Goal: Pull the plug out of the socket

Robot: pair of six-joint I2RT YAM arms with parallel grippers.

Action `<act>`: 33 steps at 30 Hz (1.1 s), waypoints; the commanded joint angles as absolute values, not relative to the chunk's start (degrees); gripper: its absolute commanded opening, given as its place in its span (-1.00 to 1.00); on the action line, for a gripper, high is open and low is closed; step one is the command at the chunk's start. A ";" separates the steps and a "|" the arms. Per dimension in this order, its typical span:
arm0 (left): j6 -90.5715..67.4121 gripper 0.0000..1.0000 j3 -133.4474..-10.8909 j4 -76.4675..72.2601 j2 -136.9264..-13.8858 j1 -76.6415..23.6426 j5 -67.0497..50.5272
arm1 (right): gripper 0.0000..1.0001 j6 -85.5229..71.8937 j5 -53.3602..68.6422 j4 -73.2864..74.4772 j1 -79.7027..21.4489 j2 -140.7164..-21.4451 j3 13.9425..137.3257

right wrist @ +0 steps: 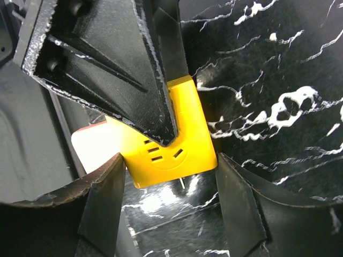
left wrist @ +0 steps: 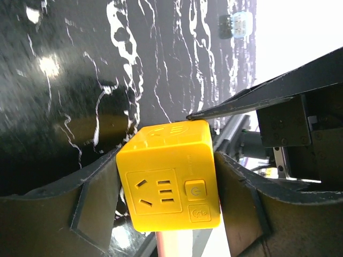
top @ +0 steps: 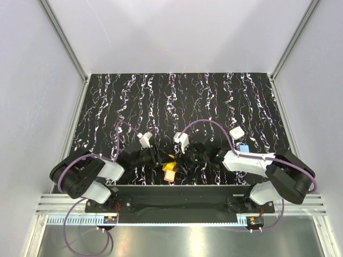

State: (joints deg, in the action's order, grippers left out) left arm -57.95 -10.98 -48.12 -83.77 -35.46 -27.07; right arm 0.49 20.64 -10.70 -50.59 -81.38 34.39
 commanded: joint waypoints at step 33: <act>-64.95 -1.00 -0.53 -21.09 -21.18 -35.77 12.13 | 0.83 -53.26 23.72 -52.64 -51.68 -79.18 27.94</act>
State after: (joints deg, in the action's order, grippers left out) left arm -63.53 -2.24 -15.90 -21.74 -35.79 11.33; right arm -52.90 18.79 -44.64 -51.64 -76.53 25.58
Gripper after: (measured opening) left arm 0.667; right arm 0.921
